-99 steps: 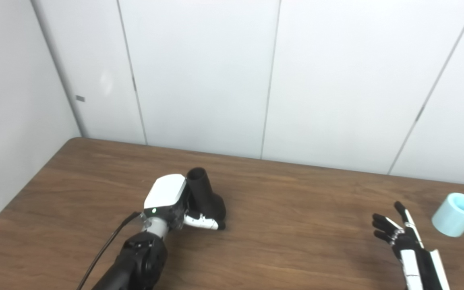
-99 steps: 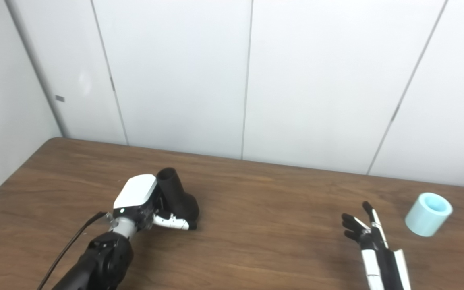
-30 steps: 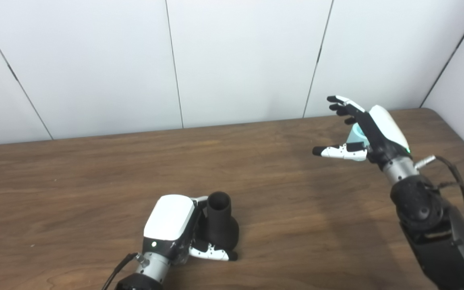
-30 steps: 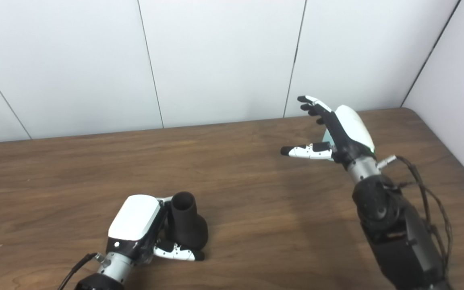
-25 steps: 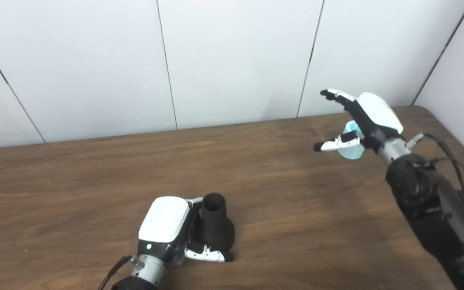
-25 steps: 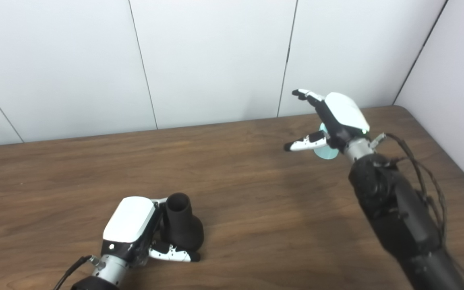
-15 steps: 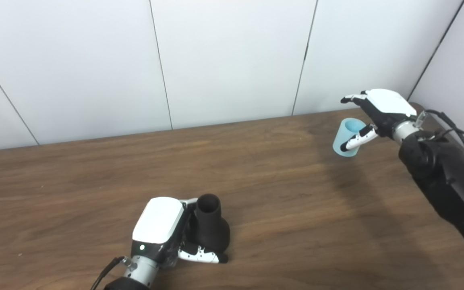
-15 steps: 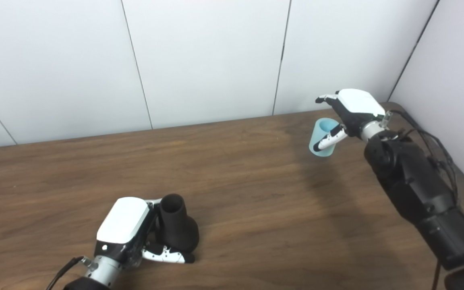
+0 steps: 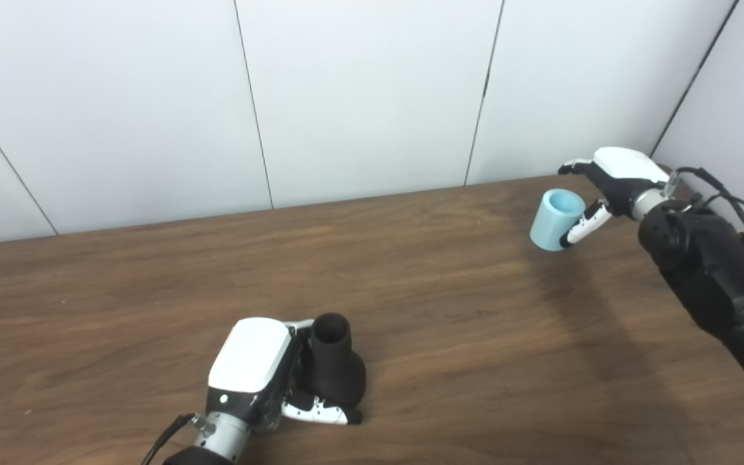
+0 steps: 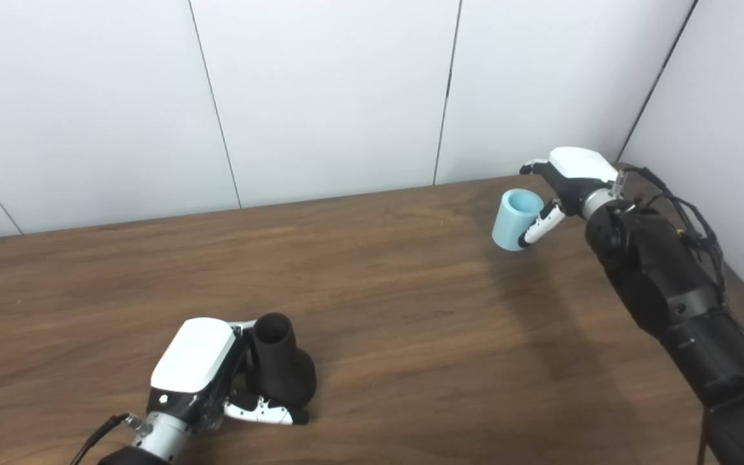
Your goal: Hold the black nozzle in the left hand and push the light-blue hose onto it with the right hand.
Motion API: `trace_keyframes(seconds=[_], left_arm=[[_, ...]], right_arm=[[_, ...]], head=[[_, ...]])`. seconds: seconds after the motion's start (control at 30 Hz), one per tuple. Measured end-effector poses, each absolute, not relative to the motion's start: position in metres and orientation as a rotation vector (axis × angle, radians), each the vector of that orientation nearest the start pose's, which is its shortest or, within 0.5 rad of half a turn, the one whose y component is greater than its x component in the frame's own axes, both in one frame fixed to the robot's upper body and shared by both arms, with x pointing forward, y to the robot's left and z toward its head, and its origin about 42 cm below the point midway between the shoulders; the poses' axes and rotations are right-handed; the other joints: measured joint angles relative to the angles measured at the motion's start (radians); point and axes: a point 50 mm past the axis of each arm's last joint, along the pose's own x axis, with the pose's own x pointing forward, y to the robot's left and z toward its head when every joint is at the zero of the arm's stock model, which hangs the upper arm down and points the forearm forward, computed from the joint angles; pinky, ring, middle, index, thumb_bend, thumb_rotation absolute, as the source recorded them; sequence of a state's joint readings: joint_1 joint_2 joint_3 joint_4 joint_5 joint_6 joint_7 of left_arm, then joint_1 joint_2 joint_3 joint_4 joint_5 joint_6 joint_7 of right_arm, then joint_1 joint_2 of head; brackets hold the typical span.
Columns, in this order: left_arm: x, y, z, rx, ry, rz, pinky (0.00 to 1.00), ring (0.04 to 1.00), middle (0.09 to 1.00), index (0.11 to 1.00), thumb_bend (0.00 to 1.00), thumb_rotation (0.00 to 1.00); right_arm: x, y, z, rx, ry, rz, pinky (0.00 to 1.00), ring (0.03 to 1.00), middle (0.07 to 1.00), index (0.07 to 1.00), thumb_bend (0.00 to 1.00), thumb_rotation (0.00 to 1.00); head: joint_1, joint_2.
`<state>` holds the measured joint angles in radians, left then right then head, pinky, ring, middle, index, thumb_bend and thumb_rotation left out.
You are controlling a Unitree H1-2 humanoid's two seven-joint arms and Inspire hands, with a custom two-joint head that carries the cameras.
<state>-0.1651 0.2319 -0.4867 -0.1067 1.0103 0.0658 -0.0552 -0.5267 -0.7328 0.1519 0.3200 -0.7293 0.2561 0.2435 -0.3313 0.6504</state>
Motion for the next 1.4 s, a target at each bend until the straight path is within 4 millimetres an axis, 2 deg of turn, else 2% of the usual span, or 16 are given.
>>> trace_keyframes(seconds=[0.1,0.37,0.8,0.9,1.03,1.17,1.2,1.27,1.4], left_arm=[[0.301,0.143,0.142,1.241,-0.370,-0.383,0.29,0.366,0.476,0.485,0.53,0.00],[0.303,0.143,0.143,1.244,-0.373,-0.384,0.28,0.362,0.476,0.485,0.53,0.00],[0.306,0.141,0.144,1.251,-0.367,-0.401,0.28,0.364,0.476,0.484,0.53,0.00],[0.306,0.141,0.145,1.252,-0.366,-0.403,0.28,0.365,0.476,0.484,0.53,0.00],[0.306,0.141,0.144,1.252,-0.366,-0.404,0.29,0.369,0.476,0.485,0.53,0.00],[0.306,0.141,0.144,1.253,-0.367,-0.404,0.29,0.375,0.476,0.485,0.53,0.00],[0.306,0.141,0.144,1.253,-0.366,-0.404,0.29,0.376,0.476,0.485,0.53,0.00],[0.306,0.141,0.144,1.255,-0.366,-0.403,0.30,0.373,0.476,0.484,0.53,0.00],[0.306,0.141,0.144,1.258,-0.366,-0.403,0.30,0.366,0.476,0.484,0.53,0.00]], right_arm=[[0.431,-0.427,0.250,-1.392,0.188,-0.074,0.52,0.630,0.697,0.796,0.98,0.17],[0.430,-0.427,0.245,-1.366,0.199,-0.068,0.61,0.691,0.761,0.803,0.97,0.17],[0.430,-0.425,0.247,-1.377,0.194,-0.059,0.59,0.652,0.720,0.792,0.95,0.15],[0.430,-0.425,0.246,-1.368,0.195,-0.058,0.55,0.620,0.697,0.780,0.94,0.12],[0.430,-0.426,0.247,-1.352,0.196,-0.060,0.57,0.597,0.671,0.766,0.92,0.06],[0.430,-0.427,0.247,-1.333,0.202,-0.068,0.68,0.596,0.612,0.757,0.86,0.00],[0.430,-0.427,0.248,-1.328,0.205,-0.073,0.71,0.595,0.552,0.753,0.72,0.00],[0.430,-0.428,0.248,-1.321,0.208,-0.078,0.73,0.590,0.501,0.745,0.60,0.00],[0.430,-0.428,0.248,-1.314,0.195,-0.091,0.74,0.538,0.471,0.691,0.55,0.00]], head=[[-0.003,0.000],[-0.003,-0.002],[0.002,0.000],[0.003,0.003],[0.008,0.006],[0.015,0.006],[0.018,0.008],[0.021,0.008],[0.021,0.009]])
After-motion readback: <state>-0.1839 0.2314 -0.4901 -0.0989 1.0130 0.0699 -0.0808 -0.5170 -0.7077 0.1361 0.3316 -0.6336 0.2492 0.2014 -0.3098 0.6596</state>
